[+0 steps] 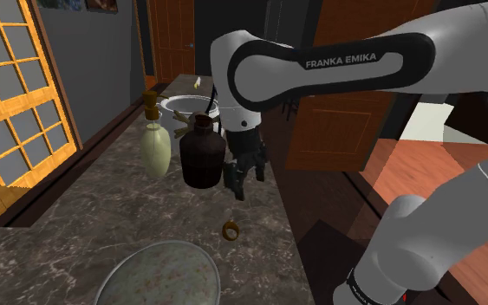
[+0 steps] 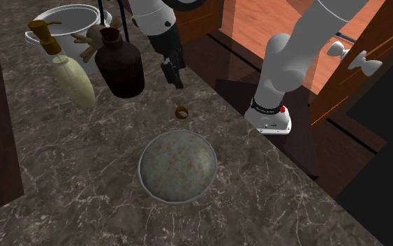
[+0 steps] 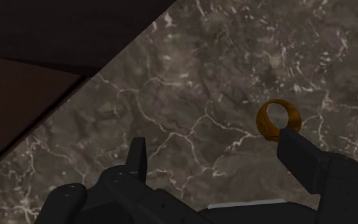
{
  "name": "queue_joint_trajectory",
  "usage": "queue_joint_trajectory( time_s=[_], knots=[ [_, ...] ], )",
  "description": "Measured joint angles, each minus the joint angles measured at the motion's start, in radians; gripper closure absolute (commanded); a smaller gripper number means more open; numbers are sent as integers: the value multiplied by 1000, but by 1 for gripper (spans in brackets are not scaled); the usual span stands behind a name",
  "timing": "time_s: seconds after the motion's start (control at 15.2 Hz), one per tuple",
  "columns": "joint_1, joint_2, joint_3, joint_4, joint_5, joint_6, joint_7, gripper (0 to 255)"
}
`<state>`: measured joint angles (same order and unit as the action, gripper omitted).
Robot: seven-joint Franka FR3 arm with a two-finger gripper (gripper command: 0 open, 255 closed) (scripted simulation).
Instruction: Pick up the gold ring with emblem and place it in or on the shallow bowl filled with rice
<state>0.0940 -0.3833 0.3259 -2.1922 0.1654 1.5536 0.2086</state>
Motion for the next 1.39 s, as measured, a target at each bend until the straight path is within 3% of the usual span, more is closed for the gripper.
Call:
queue_joint_trajectory(
  time_s=[0.46, 0.92, 1.32, 1.39],
  knots=[
    [38, 200, 93, 98, 56, 10, 148, 0],
    [48, 204, 107, 16, 72, 91, 152, 0],
    [50, 203, 109, 4, 74, 102, 153, 0],
    [50, 203, 109, 4, 74, 102, 153, 255]
  ],
)
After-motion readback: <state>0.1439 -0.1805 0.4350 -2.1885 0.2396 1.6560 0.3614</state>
